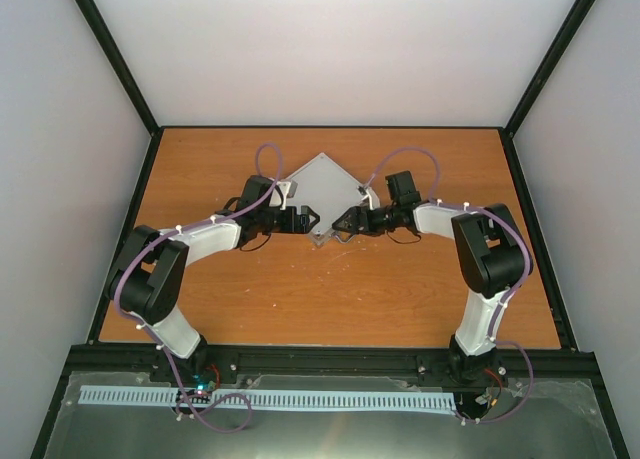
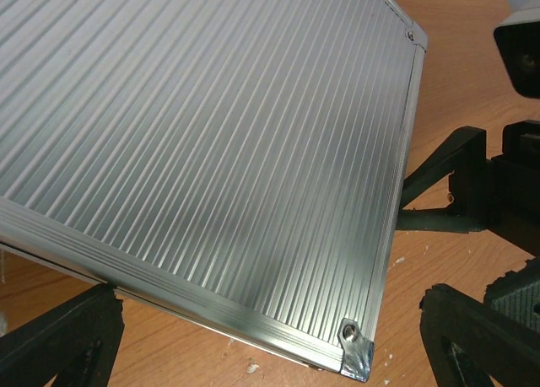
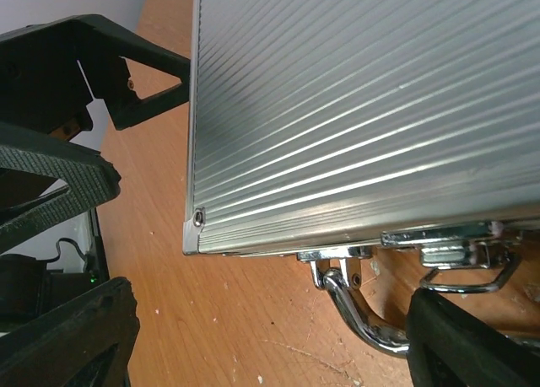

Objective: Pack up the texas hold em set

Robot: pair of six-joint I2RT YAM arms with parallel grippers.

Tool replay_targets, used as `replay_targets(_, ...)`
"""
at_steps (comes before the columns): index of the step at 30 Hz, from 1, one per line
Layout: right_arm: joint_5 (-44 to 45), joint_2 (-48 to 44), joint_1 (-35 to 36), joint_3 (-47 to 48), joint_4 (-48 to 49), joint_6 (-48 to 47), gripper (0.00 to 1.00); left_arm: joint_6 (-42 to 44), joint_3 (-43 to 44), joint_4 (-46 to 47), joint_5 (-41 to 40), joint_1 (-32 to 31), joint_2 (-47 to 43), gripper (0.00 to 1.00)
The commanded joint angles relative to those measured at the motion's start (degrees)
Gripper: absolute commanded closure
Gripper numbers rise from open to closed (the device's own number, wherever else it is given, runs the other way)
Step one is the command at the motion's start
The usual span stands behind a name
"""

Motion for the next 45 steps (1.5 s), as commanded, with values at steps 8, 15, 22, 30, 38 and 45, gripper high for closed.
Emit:
replay_targets(8, 14.13, -6.28, 0.02, -2.48, -0.65, -0.50, 0.14, 0.86, -0.01, 0.96, 0.61, -0.50, 0.08, 0.03)
replay_targets(15, 17.87, -6.27, 0.01, -2.69, 0.94, -0.37, 0.13, 0.14, -0.67, 1.38, -0.46, -0.44, -0.98, 0.03)
replay_targets(22, 13.89, -3.20, 0.12, -0.76, 0.27, -3.26, 0.15, 0.24, -1.24, 1.82, -0.23, -0.48, -1.37, 0.03)
replay_targets(30, 14.69, -1.35, 0.93, 1.44, -3.77, -7.31, 0.17, 0.38, -0.87, 1.83, -0.14, -0.45, -0.72, 0.03)
replay_targets(38, 17.08, 2.52, 1.53, 6.07, -7.11, -10.45, 0.20, 0.66, -1.01, 1.97, 0.13, -0.43, -0.85, 0.03)
replay_targets(45, 21.00, 4.55, 2.27, 8.52, -11.73, -12.60, 0.18, 0.92, -1.14, 2.15, 0.36, -0.46, -0.87, 0.03)
